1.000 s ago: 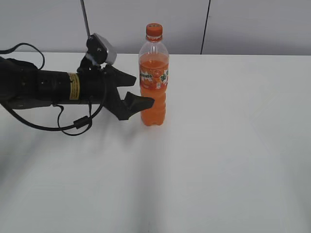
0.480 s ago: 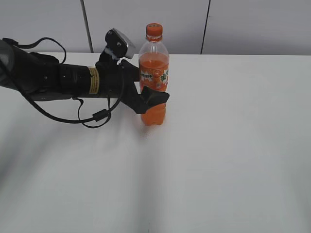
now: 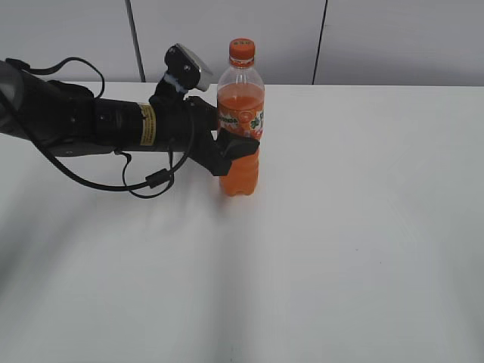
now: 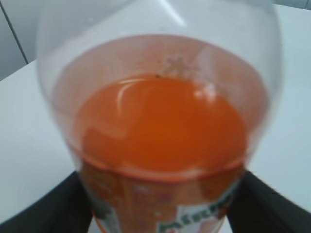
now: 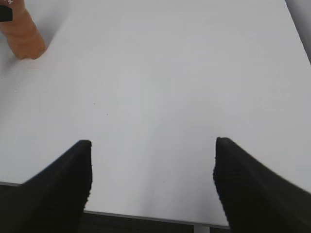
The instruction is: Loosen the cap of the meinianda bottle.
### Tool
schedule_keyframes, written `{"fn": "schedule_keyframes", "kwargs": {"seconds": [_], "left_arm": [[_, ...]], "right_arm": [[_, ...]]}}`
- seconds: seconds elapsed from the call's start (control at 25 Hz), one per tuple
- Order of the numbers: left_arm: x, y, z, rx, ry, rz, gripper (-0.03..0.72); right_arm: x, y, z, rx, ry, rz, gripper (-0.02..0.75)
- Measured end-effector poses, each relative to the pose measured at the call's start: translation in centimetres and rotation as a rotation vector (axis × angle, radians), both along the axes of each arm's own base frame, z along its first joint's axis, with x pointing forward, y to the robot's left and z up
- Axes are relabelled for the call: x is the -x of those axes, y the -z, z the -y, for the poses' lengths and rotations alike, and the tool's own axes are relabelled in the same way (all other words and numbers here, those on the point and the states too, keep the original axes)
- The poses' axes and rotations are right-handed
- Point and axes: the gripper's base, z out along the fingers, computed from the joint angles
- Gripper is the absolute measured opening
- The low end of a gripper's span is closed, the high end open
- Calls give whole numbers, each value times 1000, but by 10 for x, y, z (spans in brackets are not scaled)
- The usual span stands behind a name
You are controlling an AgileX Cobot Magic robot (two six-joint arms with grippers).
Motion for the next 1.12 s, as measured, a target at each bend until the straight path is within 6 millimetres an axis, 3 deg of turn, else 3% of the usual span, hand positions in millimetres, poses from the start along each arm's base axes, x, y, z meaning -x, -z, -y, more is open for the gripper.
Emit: {"fn": "schedule_keyframes", "kwargs": {"seconds": [0.52,0.72,1.12], "left_arm": [[1,2,2,28,9,-25,437],[7,3,5,41,85,-28,437],[16,3,8,16,219,-5,437]], "right_arm": [[0,0,-1,-5,-4,-3,582],[2,-11,-1,-12,-7,6,582],[-38,-51,-9,-39,-29,-160,582]]}}
